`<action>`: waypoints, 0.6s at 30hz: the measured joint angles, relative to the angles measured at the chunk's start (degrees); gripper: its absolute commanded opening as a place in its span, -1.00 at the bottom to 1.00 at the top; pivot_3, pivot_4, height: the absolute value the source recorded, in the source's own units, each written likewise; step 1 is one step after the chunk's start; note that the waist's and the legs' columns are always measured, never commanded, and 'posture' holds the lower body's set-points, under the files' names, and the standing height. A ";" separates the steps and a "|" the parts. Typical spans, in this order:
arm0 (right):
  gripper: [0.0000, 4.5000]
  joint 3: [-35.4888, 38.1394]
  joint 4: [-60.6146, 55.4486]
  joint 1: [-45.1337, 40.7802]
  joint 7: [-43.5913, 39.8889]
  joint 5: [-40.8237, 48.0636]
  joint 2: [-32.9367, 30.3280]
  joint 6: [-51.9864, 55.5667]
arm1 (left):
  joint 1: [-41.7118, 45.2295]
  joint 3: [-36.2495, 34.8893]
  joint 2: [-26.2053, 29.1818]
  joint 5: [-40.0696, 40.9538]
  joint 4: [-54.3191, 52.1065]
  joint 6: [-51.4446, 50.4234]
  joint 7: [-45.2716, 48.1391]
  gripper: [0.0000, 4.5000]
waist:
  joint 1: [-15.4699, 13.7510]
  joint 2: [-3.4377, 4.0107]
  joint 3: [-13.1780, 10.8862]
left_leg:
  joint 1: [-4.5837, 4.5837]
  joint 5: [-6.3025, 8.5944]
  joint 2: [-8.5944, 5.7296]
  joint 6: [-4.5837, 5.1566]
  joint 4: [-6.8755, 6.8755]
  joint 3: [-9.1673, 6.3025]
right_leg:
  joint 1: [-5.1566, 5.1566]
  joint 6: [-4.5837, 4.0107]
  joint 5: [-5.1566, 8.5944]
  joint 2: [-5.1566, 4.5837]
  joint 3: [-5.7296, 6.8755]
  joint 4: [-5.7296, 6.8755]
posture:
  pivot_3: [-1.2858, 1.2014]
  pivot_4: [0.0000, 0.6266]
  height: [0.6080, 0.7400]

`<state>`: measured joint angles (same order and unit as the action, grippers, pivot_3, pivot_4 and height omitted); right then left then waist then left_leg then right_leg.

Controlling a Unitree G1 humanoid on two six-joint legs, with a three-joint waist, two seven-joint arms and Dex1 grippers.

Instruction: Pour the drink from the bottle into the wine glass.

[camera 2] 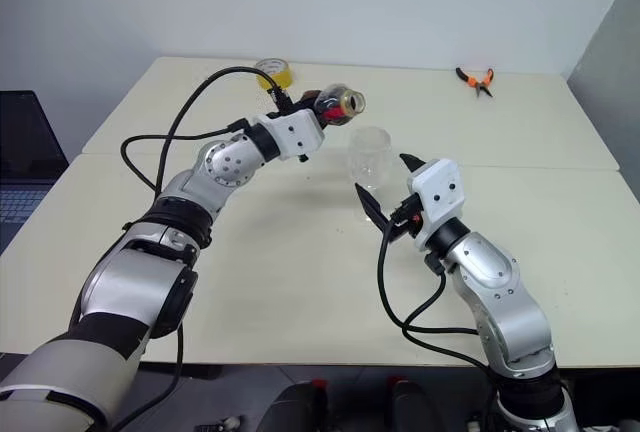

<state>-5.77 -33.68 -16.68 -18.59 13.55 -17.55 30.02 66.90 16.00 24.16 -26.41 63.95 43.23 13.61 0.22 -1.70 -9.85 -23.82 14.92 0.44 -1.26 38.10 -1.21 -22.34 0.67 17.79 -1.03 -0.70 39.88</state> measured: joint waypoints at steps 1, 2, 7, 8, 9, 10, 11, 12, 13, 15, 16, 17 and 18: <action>1.00 0.00 0.05 -0.01 0.00 -0.07 0.05 0.00 | 0.05 0.17 0.11 -0.67 0.15 0.14 -0.54 -0.73 | 0.00 0.00 0.00 | 0.00 0.00 0.00 0.00 0.00 0.00 | 0.00 0.00 0.00 0.00 0.00 0.00 | 0.03 -0.52 1.00; 1.00 0.00 0.05 -0.02 -0.01 -0.12 0.09 0.00 | 0.30 0.61 0.32 -1.17 0.51 0.40 -1.04 -0.73 | 0.00 0.00 0.00 | 0.00 0.00 0.00 0.00 0.00 0.00 | -0.01 0.00 0.00 0.00 0.00 0.00 | 0.03 -0.52 1.00; 1.00 -0.02 0.06 -0.05 -0.02 -0.58 0.38 0.00 | 1.72 2.18 1.26 -3.73 1.89 1.28 -4.18 -0.73 | 0.00 0.00 0.00 | 0.00 0.00 0.00 0.00 0.00 0.01 | -0.01 0.00 0.00 0.00 0.03 0.00 | 0.03 -0.52 1.00; 1.00 -0.01 0.06 -0.06 -0.02 -0.67 0.48 0.00 | 1.88 2.31 1.36 -4.12 1.98 1.32 -4.68 -0.73 | 0.00 0.00 0.00 | 0.00 -0.02 0.00 -0.03 0.00 0.01 | -0.01 0.00 0.00 0.00 0.03 0.01 | 0.03 -0.52 1.00; 1.00 -0.02 0.06 -0.06 -0.03 -0.74 0.55 0.00 | 2.04 2.60 1.45 -4.57 2.03 1.46 -5.37 -0.73 | 0.00 0.00 0.00 | 0.00 -0.02 0.00 -0.03 0.00 0.01 | -0.01 0.00 0.00 0.00 0.03 0.01 | 0.03 -0.52 1.00; 1.00 -0.03 0.05 -0.06 -0.03 -0.79 0.59 0.00 | 2.14 2.90 1.57 -5.13 2.04 1.87 -5.91 -0.73 | 0.00 0.00 0.00 | 0.00 -0.03 0.00 -0.05 0.00 0.01 | -0.01 0.00 0.00 0.00 0.03 0.01 | 0.03 -0.52 1.00; 1.00 -0.03 0.06 -0.06 -0.03 -0.84 0.62 0.00 | 2.20 3.27 1.67 -5.48 2.04 2.30 -6.48 -0.73 | 0.00 0.00 0.00 | 0.00 -0.03 0.00 -0.06 0.01 0.02 | -0.01 0.00 0.00 0.00 0.02 0.01 | 0.03 -0.52 1.00; 1.00 -0.03 0.06 -0.06 -0.04 -0.87 0.69 0.00 | 2.27 3.57 1.74 -5.91 2.05 2.51 -6.94 -0.73 | 0.00 0.00 0.00 | 0.00 -0.04 0.00 -0.06 0.01 0.02 | -0.01 0.00 0.00 0.00 0.02 0.01 | 0.03 -0.52 1.00; 1.00 -0.05 0.06 -0.06 -0.04 -0.88 0.77 0.00 | 2.41 3.99 1.86 -6.43 2.06 2.68 -7.39 -0.73 | 0.00 0.00 0.00 | 0.00 -0.04 0.00 -0.06 0.01 0.02 | -0.01 0.00 0.00 0.00 0.02 0.02 | 0.03 -0.52 1.00; 1.00 -0.05 0.06 -0.06 -0.05 -0.91 0.82 0.00 | 2.62 4.36 2.12 -7.38 2.09 3.19 -8.61 -0.73 | 0.00 0.00 0.00 | 0.00 -0.04 0.00 -0.07 0.01 0.02 | -0.02 0.00 0.00 0.00 0.02 0.02 | 0.03 -0.52 1.00; 1.00 -0.05 0.06 -0.06 -0.05 -0.92 0.83 0.00 | 2.76 4.66 2.25 -7.75 2.10 3.37 -9.07 -0.73 | 0.00 0.00 0.00 | 0.00 -0.04 0.00 -0.07 0.01 0.02 | -0.02 0.00 0.00 0.00 0.02 0.02 | 0.03 -0.52 1.00; 1.00 -0.07 0.06 -0.06 -0.05 -0.92 0.87 0.00 | 3.04 5.02 2.45 -8.38 2.14 3.49 -9.62 -0.73 | 0.00 0.00 0.00 | 0.00 -0.04 0.00 -0.07 0.01 0.02 | -0.02 0.00 0.00 0.00 0.02 0.02 | 0.03 -0.52 1.00; 1.00 -0.08 0.06 -0.06 -0.05 -0.92 0.89 0.00 | 3.34 5.19 2.56 -8.82 2.27 3.50 -10.11 -0.73 | 0.00 0.00 0.00 | 0.00 -0.04 -0.01 -0.07 0.01 0.03 | -0.02 0.00 0.00 0.00 0.03 0.02 | 0.03 -0.52 1.00</action>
<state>-5.85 -33.62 -16.74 -18.64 12.62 -16.66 30.02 70.24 21.19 26.73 -35.23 66.22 46.73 3.50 0.22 -1.70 -9.84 -23.82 14.88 0.43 -1.33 38.11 -1.19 -22.36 0.67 17.79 -1.03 -0.67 39.90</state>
